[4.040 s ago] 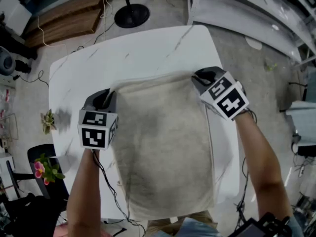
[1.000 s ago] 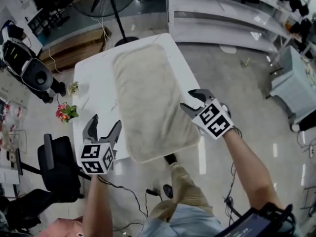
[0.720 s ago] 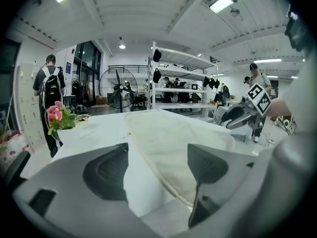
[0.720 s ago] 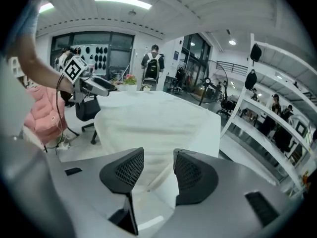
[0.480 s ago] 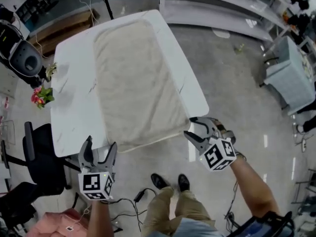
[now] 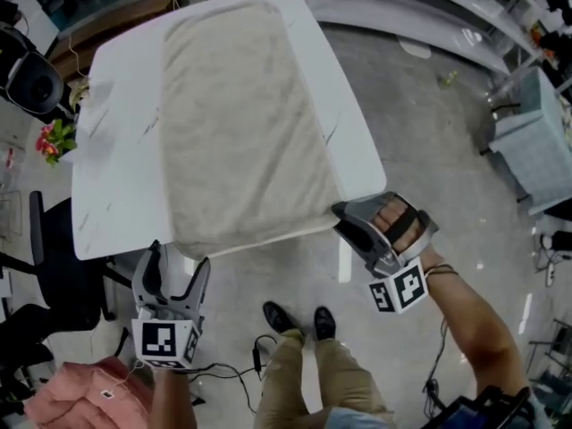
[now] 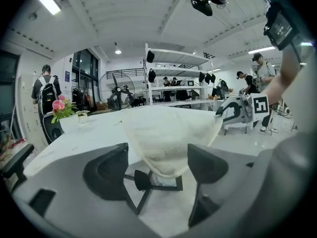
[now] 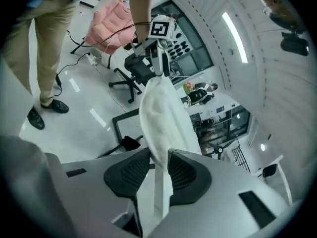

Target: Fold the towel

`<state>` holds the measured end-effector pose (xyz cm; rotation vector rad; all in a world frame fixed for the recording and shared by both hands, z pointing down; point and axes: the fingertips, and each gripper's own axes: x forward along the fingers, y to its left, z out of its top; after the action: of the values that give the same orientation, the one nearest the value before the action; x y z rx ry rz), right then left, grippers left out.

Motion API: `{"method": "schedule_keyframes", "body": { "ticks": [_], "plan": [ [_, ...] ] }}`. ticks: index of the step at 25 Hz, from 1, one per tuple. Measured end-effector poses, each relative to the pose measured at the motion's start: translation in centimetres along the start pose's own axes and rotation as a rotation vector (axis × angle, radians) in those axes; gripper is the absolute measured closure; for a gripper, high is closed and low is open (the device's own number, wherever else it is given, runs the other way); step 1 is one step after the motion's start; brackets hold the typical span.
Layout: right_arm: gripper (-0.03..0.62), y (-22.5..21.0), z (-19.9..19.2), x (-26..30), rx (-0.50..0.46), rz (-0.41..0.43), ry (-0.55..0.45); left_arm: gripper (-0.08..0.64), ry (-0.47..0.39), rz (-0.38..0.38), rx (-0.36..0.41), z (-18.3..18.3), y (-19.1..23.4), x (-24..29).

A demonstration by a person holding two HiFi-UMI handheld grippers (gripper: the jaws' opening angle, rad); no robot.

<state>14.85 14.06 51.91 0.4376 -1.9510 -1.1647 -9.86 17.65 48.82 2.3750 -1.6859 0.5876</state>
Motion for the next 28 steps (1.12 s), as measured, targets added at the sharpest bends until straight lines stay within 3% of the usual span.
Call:
{"method": "schedule_keyframes", "body": {
  "ticks": [3,8,14,20,22,25,28],
  "plan": [
    [0.555,-0.2,1.0,-0.2,0.004,0.015,-0.048,0.186,0.002,-0.054,0.018,-0.7,-2.1,0.0],
    [0.558,-3.6,2.0,-1.4,0.159,0.016,-0.084,0.179,0.022,-0.077,0.122,-1.5,-4.0,-0.5],
    [0.558,-7.1,3.8,-2.3,0.266,0.009,-0.118,0.135,0.000,0.014,0.297,-2.0,-3.2,-0.6],
    [0.558,-9.4,4.2,-3.0,0.325,0.006,-0.122,0.140,-0.005,0.052,0.393,-1.8,-2.4,0.3],
    [0.558,-9.5,4.1,-3.1,0.335,0.006,-0.118,0.174,0.002,0.053,0.436,-1.9,-2.5,0.2],
    [0.558,-9.5,3.9,-3.3,0.354,-0.002,-0.113,0.309,-0.012,0.057,0.475,-2.7,-2.6,0.2],
    [0.558,-9.3,3.9,-3.4,0.354,0.008,-0.112,0.339,-0.027,0.043,0.519,-2.8,-2.7,0.6]
  ]
}}
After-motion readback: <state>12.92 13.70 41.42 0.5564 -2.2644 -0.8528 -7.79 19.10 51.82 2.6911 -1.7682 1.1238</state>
